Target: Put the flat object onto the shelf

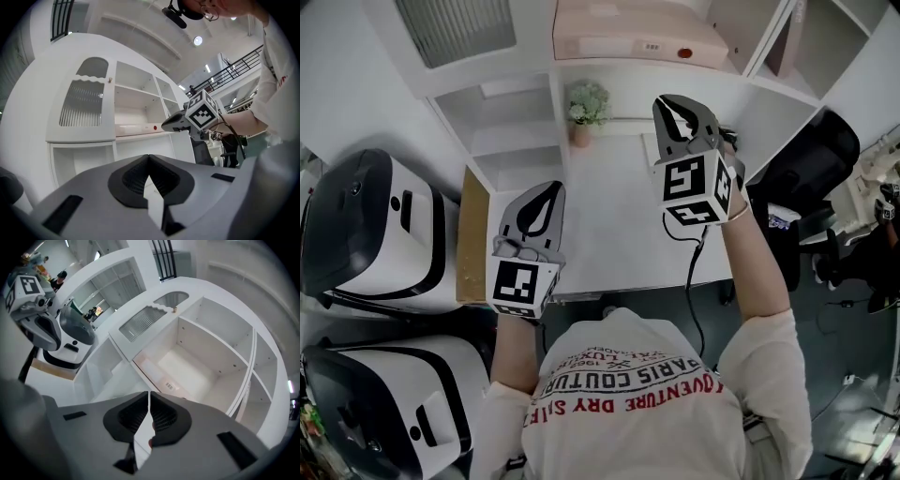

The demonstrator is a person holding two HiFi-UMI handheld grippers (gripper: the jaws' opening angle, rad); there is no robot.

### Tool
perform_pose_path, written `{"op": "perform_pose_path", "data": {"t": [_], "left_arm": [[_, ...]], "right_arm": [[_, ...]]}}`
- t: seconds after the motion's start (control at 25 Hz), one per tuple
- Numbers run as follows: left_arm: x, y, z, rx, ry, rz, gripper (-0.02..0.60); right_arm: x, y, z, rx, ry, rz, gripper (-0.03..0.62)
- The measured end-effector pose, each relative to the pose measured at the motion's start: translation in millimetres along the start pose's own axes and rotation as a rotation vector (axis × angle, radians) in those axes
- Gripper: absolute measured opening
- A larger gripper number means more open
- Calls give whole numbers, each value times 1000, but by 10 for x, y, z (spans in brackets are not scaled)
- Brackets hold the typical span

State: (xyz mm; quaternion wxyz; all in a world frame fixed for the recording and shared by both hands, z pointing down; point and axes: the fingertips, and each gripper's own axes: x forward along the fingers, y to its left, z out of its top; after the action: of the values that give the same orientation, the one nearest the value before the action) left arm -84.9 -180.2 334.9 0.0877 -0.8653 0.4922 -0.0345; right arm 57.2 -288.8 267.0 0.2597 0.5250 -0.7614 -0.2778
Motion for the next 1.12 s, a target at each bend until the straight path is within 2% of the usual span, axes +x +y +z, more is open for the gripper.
{"op": "perform_pose_path", "data": {"t": [0.16, 0.4, 0.64, 0.84, 1.0, 1.12], "left_arm": [[-19, -43, 60, 9, -12, -11, 11], [-19, 9, 66, 19, -11, 4, 11], [-1, 82, -21, 1, 7, 28, 11], [17, 54, -102, -12, 21, 31, 11], [24, 40, -165, -10, 39, 33, 11], [26, 73, -150, -7, 36, 45, 11]], "right_arm": [[-282, 177, -124, 151, -66, -12, 38], [-657, 480, -320, 289, -142, -1, 28], [-841, 694, -575, 480, -128, 42, 26], [-793, 797, -749, 565, -127, 93, 26], [-768, 790, -732, 546, -129, 111, 26], [-722, 747, -710, 596, -140, 134, 26]]}}
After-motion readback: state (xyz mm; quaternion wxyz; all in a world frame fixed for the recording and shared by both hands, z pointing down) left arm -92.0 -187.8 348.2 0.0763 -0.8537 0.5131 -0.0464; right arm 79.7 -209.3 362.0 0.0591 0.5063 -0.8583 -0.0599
